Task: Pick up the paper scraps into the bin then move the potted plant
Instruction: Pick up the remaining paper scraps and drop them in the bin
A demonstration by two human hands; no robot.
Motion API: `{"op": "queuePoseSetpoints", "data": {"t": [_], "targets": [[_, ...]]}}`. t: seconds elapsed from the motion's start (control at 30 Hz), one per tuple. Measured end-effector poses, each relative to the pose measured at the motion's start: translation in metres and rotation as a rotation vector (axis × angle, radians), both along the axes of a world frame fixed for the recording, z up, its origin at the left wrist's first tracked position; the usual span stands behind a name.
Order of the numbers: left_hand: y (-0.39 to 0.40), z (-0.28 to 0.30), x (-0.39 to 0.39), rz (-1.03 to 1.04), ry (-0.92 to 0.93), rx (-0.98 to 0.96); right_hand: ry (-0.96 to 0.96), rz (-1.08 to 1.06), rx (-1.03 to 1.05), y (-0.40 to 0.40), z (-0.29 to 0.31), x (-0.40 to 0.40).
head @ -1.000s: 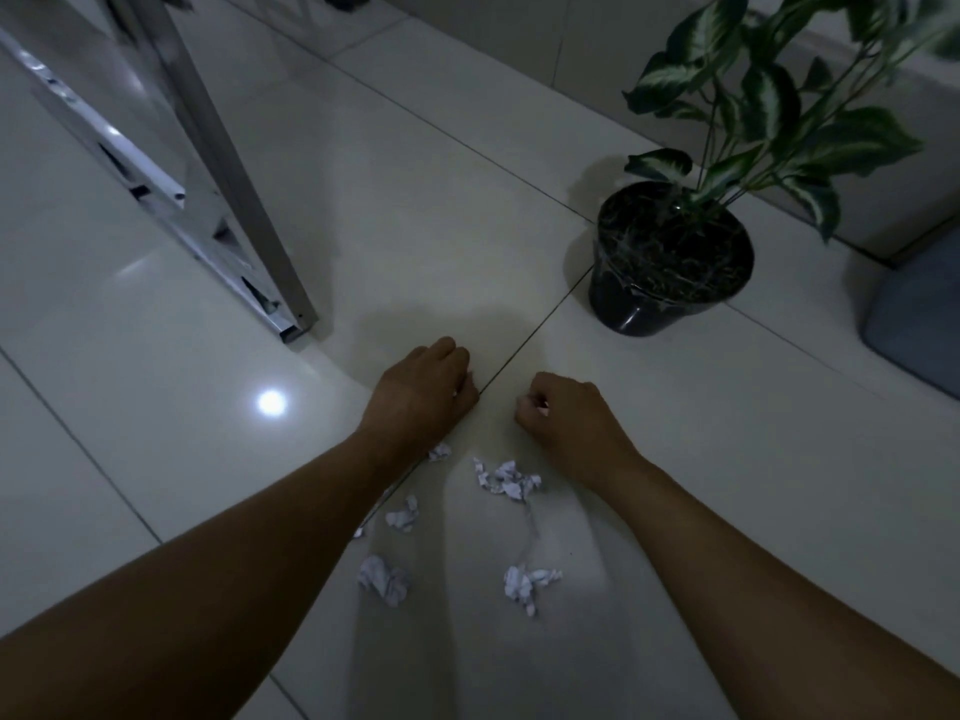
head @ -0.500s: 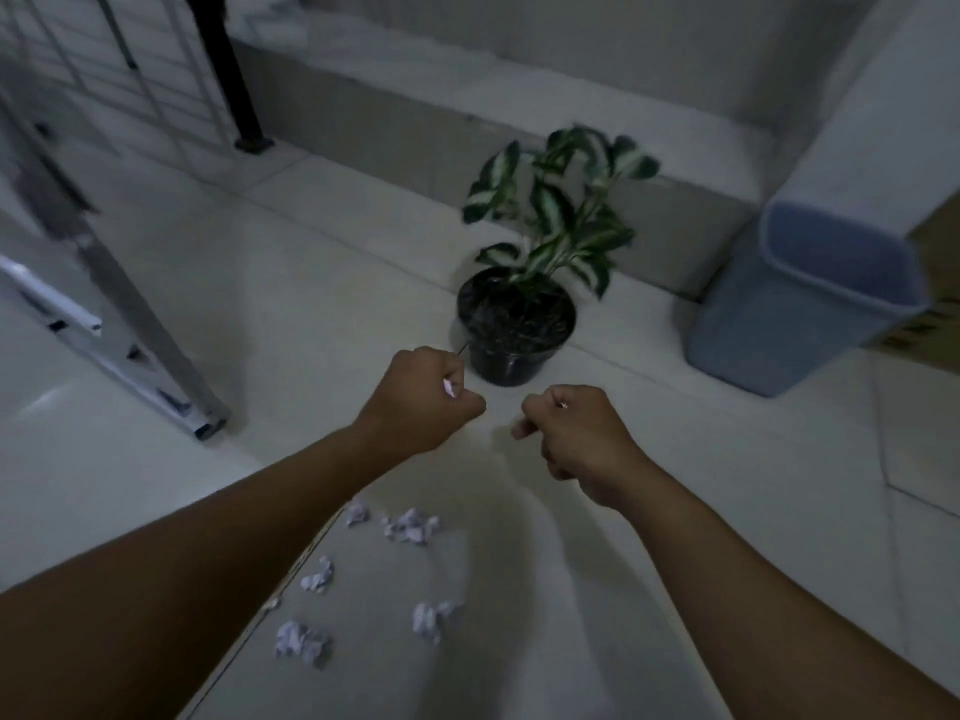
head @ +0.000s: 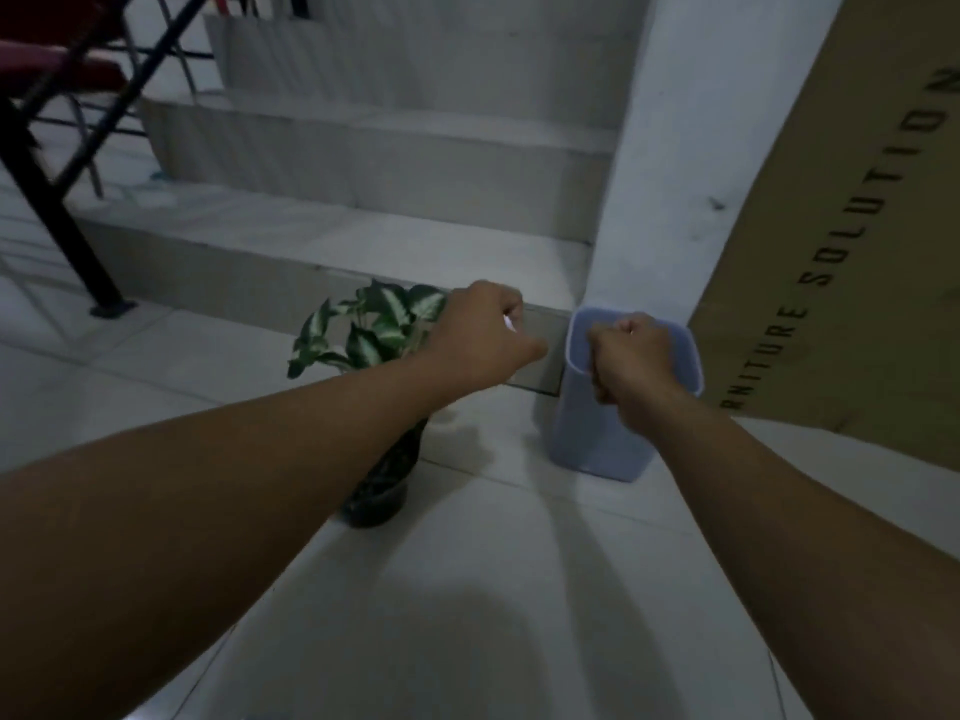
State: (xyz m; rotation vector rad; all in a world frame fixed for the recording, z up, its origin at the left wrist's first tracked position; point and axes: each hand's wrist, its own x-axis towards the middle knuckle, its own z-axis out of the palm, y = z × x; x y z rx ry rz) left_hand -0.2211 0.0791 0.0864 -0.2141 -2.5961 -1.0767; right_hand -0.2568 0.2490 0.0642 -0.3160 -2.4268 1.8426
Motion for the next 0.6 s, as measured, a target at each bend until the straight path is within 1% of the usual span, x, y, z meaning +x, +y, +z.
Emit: {"op": "queuePoseSetpoints", "data": {"t": [0.07,0.17,0.27,0.33,0.37,0.43,0.5,0.57,0.6], "targets": [[0.023,0.003,-0.028,0.074,-0.016,0.129,-0.058,-0.061,0.015,0.021,0.006,-0.031],[0.06,-0.001,-0.071,0.171,-0.122,0.353,-0.222,-0.117,-0.191,0.047,0.008,-0.063],[0.089,-0.012,-0.105,0.257,-0.264,0.536,-0.322,-0.133,-0.437,0.064,0.002,-0.084],[0.102,-0.021,-0.123,0.334,-0.306,0.614,-0.335,-0.163,-0.53,0.07,-0.005,-0.097],[0.107,-0.027,-0.132,0.368,-0.318,0.638,-0.312,-0.175,-0.536,0.07,-0.009,-0.102],[0.118,-0.038,-0.145,0.375,-0.338,0.712,-0.225,-0.196,-0.476,0.07,-0.022,-0.112],[0.127,-0.049,-0.153,0.351,-0.368,0.775,-0.081,-0.186,-0.248,0.072,-0.034,-0.115],[0.133,-0.057,-0.153,0.3,-0.356,0.748,0.06,-0.11,-0.048,0.073,-0.044,-0.108],[0.135,-0.061,-0.151,0.264,-0.336,0.728,0.108,-0.076,0.008,0.074,-0.049,-0.103]]}}
